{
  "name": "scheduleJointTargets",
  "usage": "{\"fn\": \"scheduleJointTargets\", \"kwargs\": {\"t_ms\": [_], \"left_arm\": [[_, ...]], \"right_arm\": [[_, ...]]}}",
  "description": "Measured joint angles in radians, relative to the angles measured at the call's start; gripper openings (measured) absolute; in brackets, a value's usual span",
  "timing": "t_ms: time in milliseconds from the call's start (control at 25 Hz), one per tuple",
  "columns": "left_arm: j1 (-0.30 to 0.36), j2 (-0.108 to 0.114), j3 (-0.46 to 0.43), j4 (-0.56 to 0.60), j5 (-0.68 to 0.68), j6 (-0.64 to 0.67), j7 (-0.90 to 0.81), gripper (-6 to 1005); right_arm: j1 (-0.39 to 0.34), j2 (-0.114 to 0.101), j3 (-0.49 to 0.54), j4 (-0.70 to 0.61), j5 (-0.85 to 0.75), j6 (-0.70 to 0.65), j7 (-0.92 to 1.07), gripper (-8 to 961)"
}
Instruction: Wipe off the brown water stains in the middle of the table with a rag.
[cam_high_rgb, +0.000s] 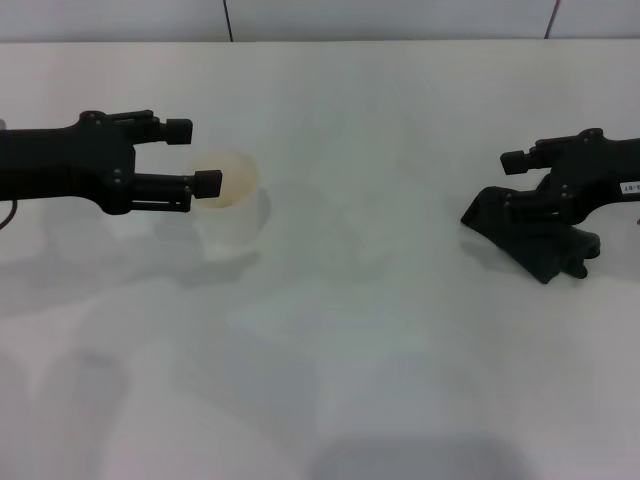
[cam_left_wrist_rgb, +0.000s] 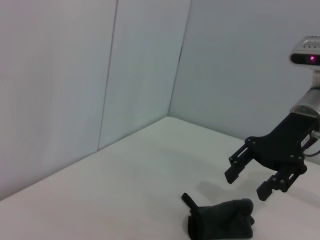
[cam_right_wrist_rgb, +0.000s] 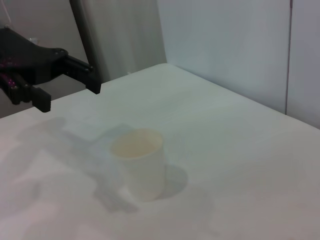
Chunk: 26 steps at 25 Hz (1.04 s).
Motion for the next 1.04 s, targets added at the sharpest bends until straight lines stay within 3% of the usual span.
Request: {"fn": "scheduleJointTargets", "kwargs": {"t_ms": [1040], "left_arm": [[0.0, 0.0, 0.001, 0.02, 0.03, 0.005, 0.01, 874]], "right_arm": [[0.0, 0.001, -0.002, 0.0, -0.024, -0.018, 0.011, 632]]}}
